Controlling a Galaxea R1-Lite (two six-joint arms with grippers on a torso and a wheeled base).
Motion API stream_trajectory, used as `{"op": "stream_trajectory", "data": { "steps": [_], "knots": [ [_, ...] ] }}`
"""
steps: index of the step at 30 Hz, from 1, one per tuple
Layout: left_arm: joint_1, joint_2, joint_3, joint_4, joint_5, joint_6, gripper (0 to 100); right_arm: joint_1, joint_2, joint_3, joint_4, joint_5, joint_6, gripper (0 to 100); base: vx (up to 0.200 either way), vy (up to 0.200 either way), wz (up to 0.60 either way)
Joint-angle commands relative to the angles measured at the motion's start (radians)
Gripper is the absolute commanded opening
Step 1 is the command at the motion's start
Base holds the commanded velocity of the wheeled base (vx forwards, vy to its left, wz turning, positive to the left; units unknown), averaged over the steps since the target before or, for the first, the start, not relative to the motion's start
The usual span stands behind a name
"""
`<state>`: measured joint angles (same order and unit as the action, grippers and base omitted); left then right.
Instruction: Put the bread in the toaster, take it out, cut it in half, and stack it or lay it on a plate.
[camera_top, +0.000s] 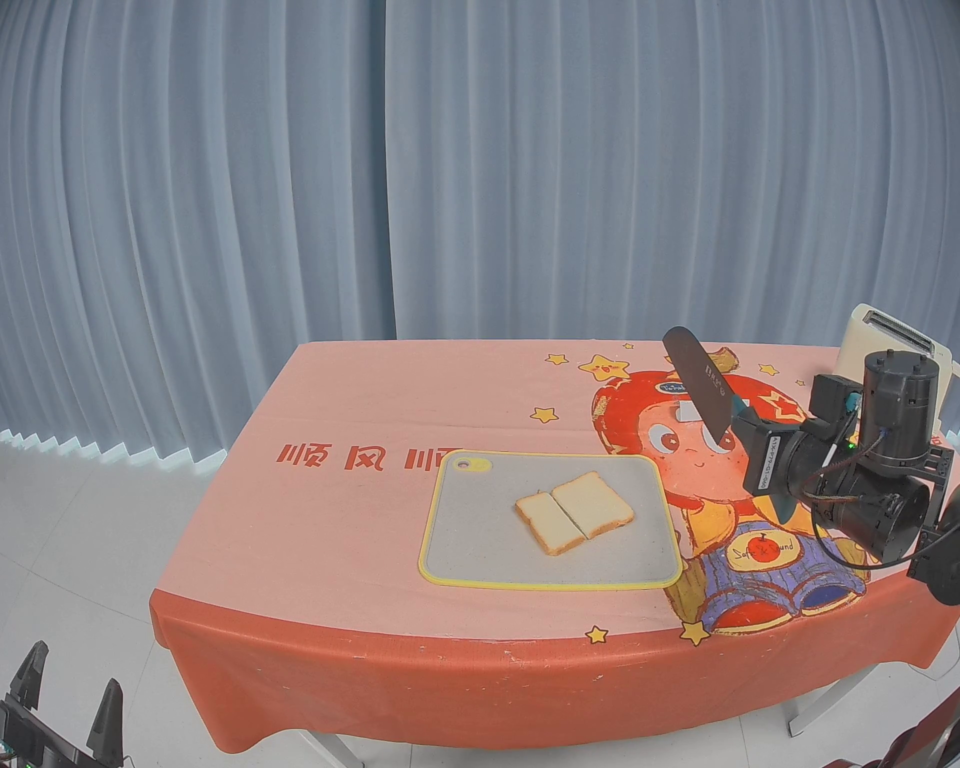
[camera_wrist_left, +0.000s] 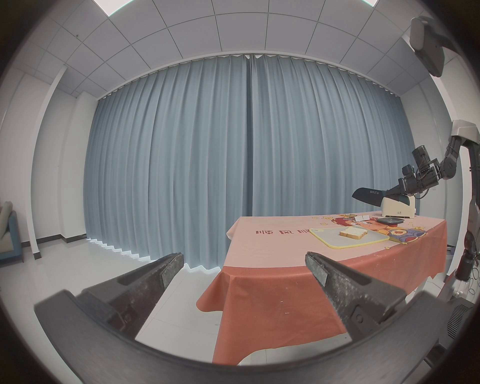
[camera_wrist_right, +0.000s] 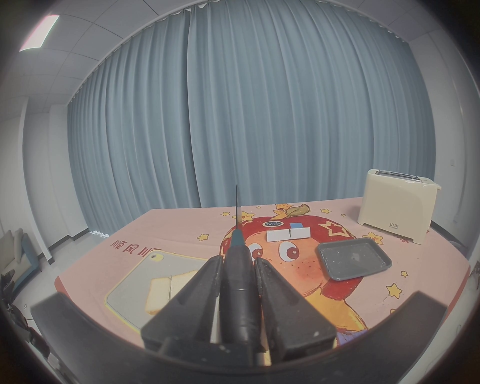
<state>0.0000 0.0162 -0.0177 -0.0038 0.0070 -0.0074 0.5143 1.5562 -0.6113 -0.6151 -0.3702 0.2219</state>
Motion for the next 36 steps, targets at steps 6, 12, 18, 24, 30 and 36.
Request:
{"op": "stream_trajectory", "data": {
  "steps": [6,12,18,24,30,36],
  "knots": [
    [0.0,-0.01,0.018,-0.001,0.001,0.0,100,-0.022,0.019,-0.01,0.0,0.019,0.004,0,0.0,0.0,0.0],
    [0.002,-0.01,0.018,-0.001,0.001,0.0,100,-0.025,0.018,-0.012,0.0,0.022,0.004,0,0.0,0.0,0.0],
    [0.0,-0.01,0.018,-0.001,0.001,0.0,100,-0.037,0.018,-0.015,0.0,0.024,0.002,0,0.0,0.0,0.0],
    [0.0,-0.01,0.018,-0.001,0.001,0.0,100,-0.048,0.016,-0.021,0.0,0.024,0.001,0,0.0,0.0,0.0],
    [0.0,-0.01,0.018,-0.001,0.001,0.0,100,-0.053,0.012,-0.024,0.0,0.062,0.007,0,0.0,0.0,0.0],
    [0.002,-0.01,0.018,-0.001,0.001,0.0,100,-0.059,0.016,-0.022,0.0,0.063,0.007,0,0.0,0.0,0.0]
  ]
}}
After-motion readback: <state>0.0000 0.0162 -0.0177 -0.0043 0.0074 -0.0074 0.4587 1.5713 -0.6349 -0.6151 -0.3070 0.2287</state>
